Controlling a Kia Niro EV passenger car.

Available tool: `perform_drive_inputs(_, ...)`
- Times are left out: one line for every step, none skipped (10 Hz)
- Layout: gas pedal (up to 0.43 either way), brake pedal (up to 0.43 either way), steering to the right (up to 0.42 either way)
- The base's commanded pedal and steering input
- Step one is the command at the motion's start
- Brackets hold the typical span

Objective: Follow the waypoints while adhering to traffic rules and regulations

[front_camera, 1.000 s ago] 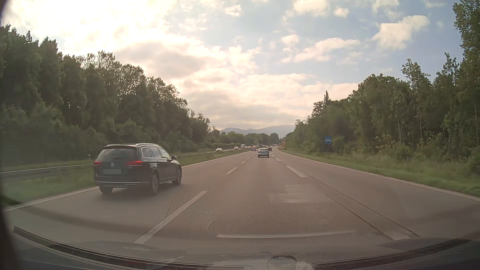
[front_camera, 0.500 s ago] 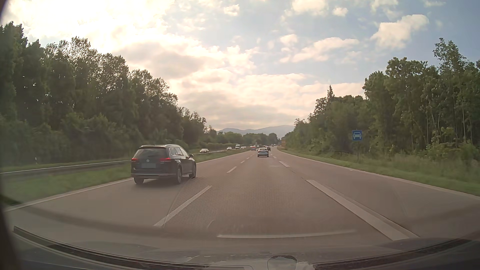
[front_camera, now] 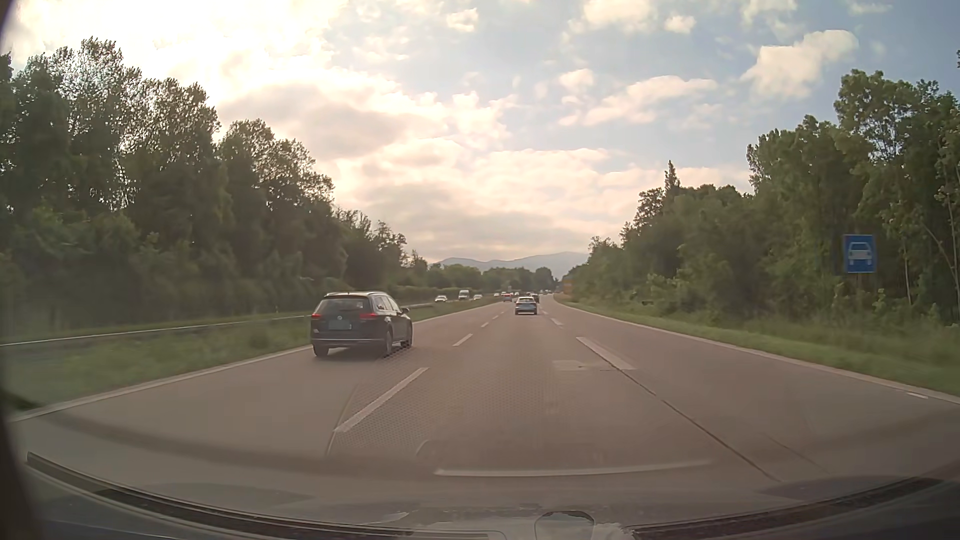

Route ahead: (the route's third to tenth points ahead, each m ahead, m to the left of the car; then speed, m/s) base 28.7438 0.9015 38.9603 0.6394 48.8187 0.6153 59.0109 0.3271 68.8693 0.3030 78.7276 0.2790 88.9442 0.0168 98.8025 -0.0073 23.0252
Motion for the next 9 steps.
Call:
perform_drive_inputs(0.150, 0.000, 0.001)
perform_drive_inputs(0.150, 0.000, 0.001)
perform_drive_inputs(0.150, 0.000, 0.001)
perform_drive_inputs(0.150, 0.000, 0.001)
perform_drive_inputs(0.150, 0.000, 0.001)
perform_drive_inputs(0.150, 0.000, 0.001)
perform_drive_inputs(0.150, 0.000, 0.001)
perform_drive_inputs(0.150, 0.000, 0.001)
perform_drive_inputs(0.150, 0.000, 0.001)
